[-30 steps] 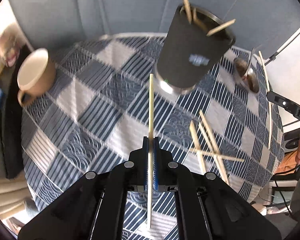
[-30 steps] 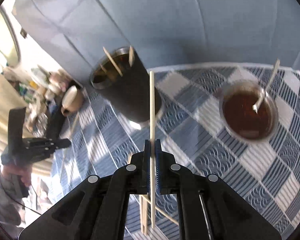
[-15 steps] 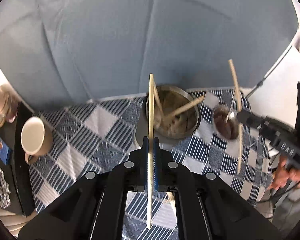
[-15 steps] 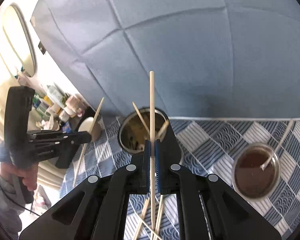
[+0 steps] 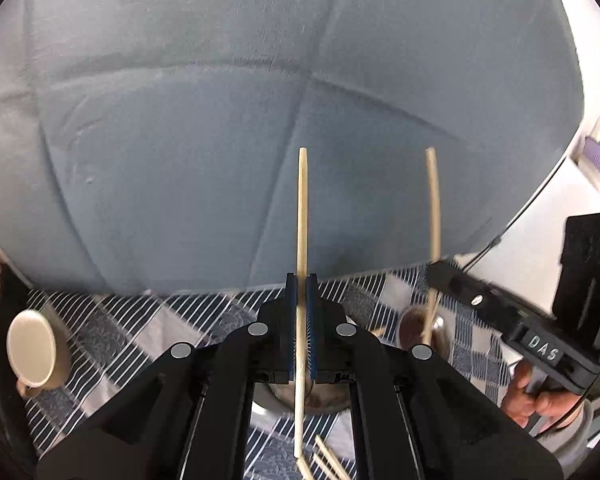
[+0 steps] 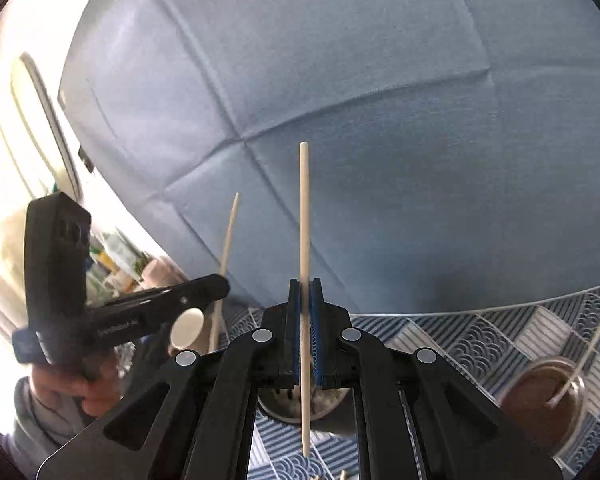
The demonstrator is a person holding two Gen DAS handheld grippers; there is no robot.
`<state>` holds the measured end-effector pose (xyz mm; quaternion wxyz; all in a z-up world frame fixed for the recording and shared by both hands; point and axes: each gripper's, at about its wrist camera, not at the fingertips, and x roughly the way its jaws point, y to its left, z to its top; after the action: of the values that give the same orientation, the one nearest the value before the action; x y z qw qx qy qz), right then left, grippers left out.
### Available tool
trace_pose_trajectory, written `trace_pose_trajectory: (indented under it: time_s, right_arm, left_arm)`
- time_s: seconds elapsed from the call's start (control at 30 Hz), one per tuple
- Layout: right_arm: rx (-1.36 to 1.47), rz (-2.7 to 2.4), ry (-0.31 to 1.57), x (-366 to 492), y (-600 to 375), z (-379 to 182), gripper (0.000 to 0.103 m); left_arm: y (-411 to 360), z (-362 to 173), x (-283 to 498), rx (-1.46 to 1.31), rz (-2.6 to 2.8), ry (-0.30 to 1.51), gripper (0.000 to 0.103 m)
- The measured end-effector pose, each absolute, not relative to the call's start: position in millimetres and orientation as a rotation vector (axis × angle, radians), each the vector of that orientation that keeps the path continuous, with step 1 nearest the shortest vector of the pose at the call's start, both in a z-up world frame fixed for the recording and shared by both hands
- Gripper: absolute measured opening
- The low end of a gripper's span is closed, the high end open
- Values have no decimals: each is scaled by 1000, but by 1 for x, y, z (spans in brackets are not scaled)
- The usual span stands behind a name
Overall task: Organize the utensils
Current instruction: 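Raise the left gripper's chopstick over the black holder while the right gripper carries its own there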
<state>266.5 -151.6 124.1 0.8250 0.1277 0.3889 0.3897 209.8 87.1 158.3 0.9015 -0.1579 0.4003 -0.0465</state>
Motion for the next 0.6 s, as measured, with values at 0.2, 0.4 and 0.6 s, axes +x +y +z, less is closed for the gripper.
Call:
trace_pose_trajectory:
  time_s: [0.2, 0.4, 0.6]
  right_arm:
    - [304, 865, 737, 275, -138, 117, 5]
    - [284, 847, 736, 278, -126, 94, 5]
    - [277, 851, 743, 279, -122, 81, 5]
  left_arm:
    - [81, 153, 219, -318, -158, 699, 4]
    - [79, 128, 223, -327, -156, 637, 4]
    - [71, 105, 222, -318, -176, 633, 4]
